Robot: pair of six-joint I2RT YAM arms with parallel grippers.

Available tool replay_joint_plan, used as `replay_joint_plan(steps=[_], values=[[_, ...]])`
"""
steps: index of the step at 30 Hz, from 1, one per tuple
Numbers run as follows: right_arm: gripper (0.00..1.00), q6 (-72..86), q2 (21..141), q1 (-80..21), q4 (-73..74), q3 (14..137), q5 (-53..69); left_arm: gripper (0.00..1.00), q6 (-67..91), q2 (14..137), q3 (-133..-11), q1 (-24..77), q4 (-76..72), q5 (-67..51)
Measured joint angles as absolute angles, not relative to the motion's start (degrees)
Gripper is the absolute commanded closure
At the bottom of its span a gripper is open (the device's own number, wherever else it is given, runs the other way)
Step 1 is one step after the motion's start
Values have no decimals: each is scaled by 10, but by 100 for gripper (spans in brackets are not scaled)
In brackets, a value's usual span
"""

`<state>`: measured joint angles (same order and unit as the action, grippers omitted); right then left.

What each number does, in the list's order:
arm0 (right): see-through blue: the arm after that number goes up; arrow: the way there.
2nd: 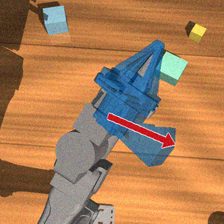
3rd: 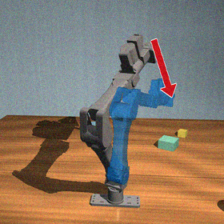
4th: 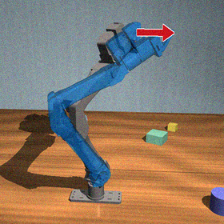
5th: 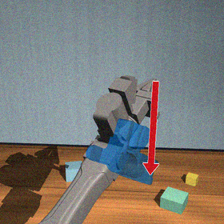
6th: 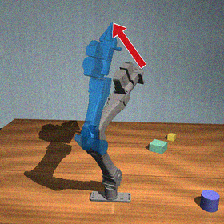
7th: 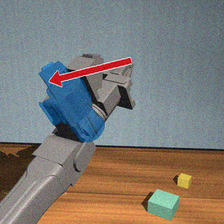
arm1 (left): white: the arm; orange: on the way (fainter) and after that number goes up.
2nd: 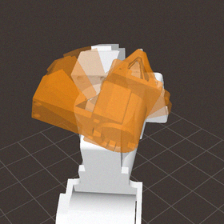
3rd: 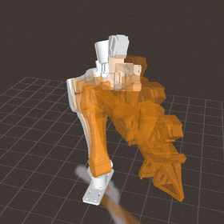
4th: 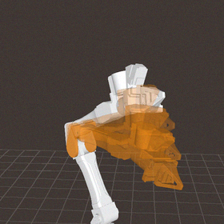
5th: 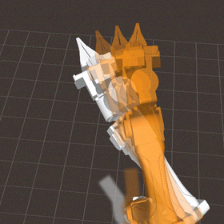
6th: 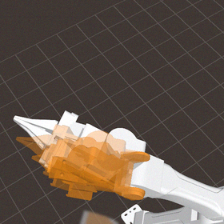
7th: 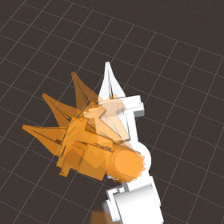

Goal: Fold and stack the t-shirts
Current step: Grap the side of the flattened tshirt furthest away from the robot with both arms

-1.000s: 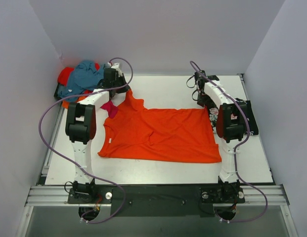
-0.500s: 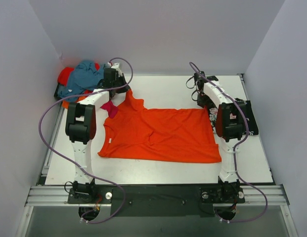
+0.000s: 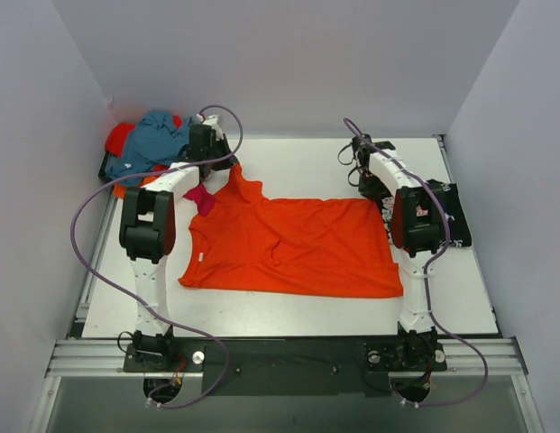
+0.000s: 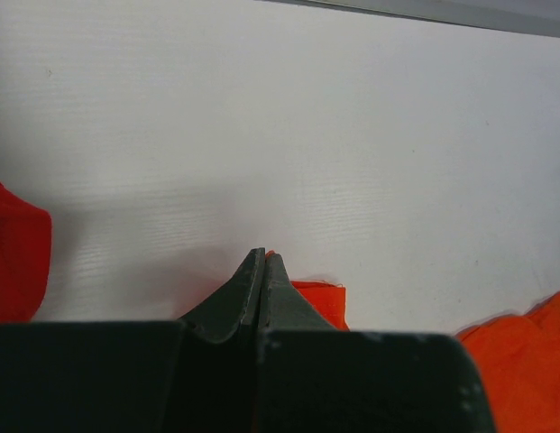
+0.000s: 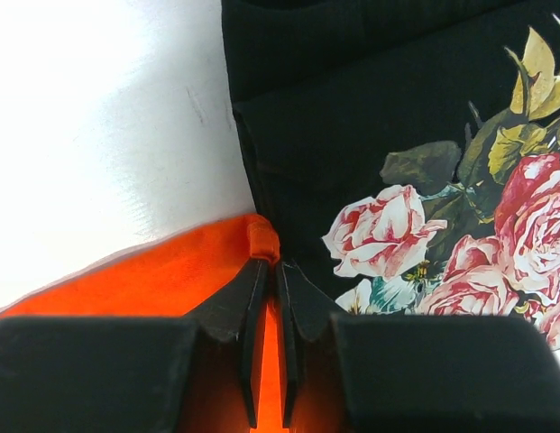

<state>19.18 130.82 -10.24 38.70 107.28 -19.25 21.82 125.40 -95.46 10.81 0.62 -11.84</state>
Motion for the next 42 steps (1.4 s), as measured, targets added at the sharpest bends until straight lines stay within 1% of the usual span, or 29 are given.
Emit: replay_joint_plan(steps=[4, 7, 8, 10, 14, 17, 22, 24, 26, 27, 39, 42], values=[[86, 190, 1308, -103, 387, 1073, -193, 100, 218, 1254, -955, 108, 6, -118], [88, 187, 1308, -103, 388, 1073, -193, 100, 218, 1254, -955, 108, 6, -119], [92, 187, 1308, -103, 388, 1073, -193, 100, 218, 1254, -955, 108, 6, -118], [94, 184, 1308, -103, 388, 1073, -193, 100, 218, 1254, -955, 109, 6, -118], [92, 181, 1308, -105, 388, 1073, -193, 100, 218, 1254, -955, 109, 7, -119], [88, 179, 1308, -107, 388, 1073, -193, 100, 218, 1254, -955, 110, 7, -118], [87, 178, 1308, -111, 389, 1073, -193, 100, 217, 1254, -955, 112, 7, -118], [87, 178, 1308, -113, 389, 1074, -195, 100, 217, 1254, -955, 112, 8, -118], [94, 178, 1307, -113, 389, 1074, -196, 100, 216, 1254, -955, 112, 9, -118], [100, 177, 1307, -113, 388, 1074, -197, 100, 216, 1254, -955, 112, 9, -118], [100, 177, 1303, -113, 390, 1074, -201, 100, 213, 1254, -955, 115, 11, -118], [100, 180, 1292, -108, 392, 1073, -186, 100, 210, 1253, -955, 119, 17, -115]])
